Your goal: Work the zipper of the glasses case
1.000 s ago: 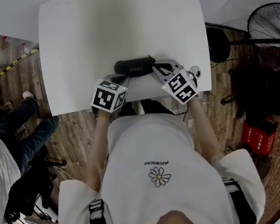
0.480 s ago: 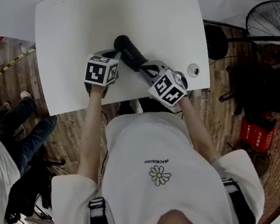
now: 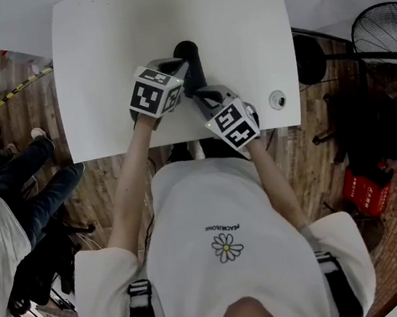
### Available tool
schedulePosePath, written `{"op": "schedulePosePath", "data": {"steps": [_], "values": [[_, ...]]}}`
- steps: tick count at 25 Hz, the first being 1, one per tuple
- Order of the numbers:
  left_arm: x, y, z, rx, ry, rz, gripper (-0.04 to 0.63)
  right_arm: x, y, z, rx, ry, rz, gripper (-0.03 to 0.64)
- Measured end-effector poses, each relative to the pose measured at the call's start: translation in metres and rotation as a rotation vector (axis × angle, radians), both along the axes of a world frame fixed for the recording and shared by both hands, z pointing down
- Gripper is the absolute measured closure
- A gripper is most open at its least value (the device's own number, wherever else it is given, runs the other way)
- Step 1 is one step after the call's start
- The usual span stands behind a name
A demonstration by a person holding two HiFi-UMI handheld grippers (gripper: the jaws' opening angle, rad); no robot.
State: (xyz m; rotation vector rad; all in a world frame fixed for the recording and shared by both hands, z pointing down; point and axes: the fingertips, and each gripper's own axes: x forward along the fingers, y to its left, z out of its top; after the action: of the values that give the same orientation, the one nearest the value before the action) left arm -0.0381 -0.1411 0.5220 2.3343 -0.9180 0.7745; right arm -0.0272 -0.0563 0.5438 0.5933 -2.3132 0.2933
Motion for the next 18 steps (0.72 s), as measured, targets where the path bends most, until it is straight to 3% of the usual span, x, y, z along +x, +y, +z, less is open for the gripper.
{"op": "schedulePosePath", "data": {"steps": [5, 10, 13, 16, 18], "values": [[0.032, 0.024, 0.006, -0.007, -0.045, 0.121, 0.580, 0.002, -0.002, -0.001, -0.014, -0.038, 0.041, 0.609], [0.034, 0.027, 0.013, -0.001, -0.091, 0.137, 0.580, 0.001, 0.000, -0.001, 0.005, -0.029, 0.030, 0.609], [0.035, 0.027, 0.014, 0.023, -0.112, 0.145, 0.580, 0.016, -0.004, -0.005, 0.059, 0.046, 0.018, 0.609], [0.035, 0.028, 0.015, 0.043, -0.140, 0.156, 0.580, 0.041, -0.010, -0.001, 0.143, 0.187, -0.088, 0.607], [0.035, 0.029, 0.015, 0.053, -0.159, 0.162, 0.580, 0.049, -0.012, 0.009, 0.153, 0.238, -0.179, 0.531]]}}
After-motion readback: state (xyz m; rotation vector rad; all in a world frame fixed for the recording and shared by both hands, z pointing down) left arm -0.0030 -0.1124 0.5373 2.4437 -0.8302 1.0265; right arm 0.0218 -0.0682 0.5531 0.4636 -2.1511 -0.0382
